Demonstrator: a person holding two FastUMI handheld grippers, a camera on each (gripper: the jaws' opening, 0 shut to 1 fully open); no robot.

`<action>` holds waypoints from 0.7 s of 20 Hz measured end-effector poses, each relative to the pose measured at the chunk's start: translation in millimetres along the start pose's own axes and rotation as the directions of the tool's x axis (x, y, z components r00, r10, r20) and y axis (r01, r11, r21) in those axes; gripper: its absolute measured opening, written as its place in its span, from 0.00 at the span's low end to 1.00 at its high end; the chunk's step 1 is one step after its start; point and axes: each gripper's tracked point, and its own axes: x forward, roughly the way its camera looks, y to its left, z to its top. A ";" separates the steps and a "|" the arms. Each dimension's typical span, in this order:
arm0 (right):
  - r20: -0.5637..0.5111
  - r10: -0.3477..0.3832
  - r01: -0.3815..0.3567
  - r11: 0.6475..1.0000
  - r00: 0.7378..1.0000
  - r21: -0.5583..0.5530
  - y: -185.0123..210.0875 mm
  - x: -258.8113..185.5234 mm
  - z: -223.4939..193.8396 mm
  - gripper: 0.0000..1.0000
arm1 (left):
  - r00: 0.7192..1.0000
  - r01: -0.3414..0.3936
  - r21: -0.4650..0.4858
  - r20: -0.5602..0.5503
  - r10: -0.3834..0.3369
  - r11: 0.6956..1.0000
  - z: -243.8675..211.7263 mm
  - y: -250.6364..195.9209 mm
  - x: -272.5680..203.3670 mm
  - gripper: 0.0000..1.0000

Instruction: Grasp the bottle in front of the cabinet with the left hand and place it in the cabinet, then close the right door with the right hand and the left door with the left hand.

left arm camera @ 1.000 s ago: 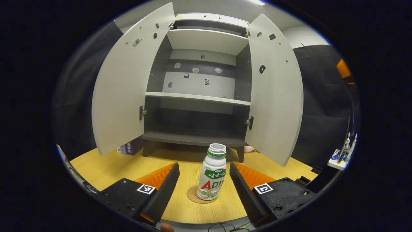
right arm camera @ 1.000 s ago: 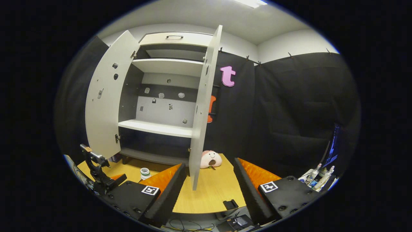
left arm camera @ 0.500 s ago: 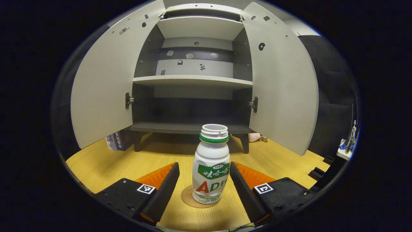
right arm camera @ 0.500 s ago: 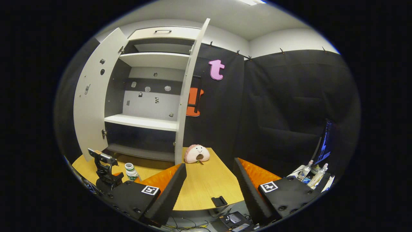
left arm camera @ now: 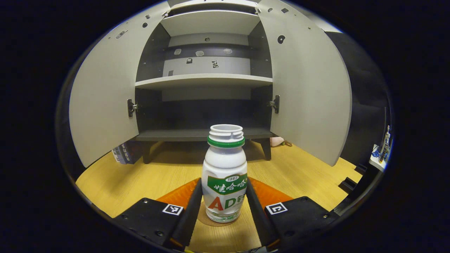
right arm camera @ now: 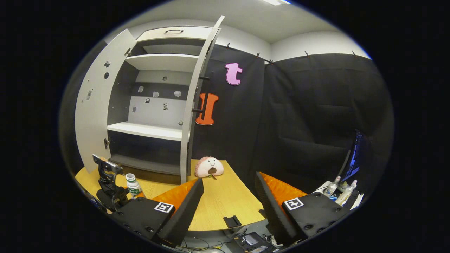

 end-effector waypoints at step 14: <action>0.006 0.160 -0.160 0.985 0.987 0.062 -14.5 79.4 -24.8 0.98 | 0.997 -0.077 0.013 0.007 0.077 0.997 133.7 10.9 -37.7 0.71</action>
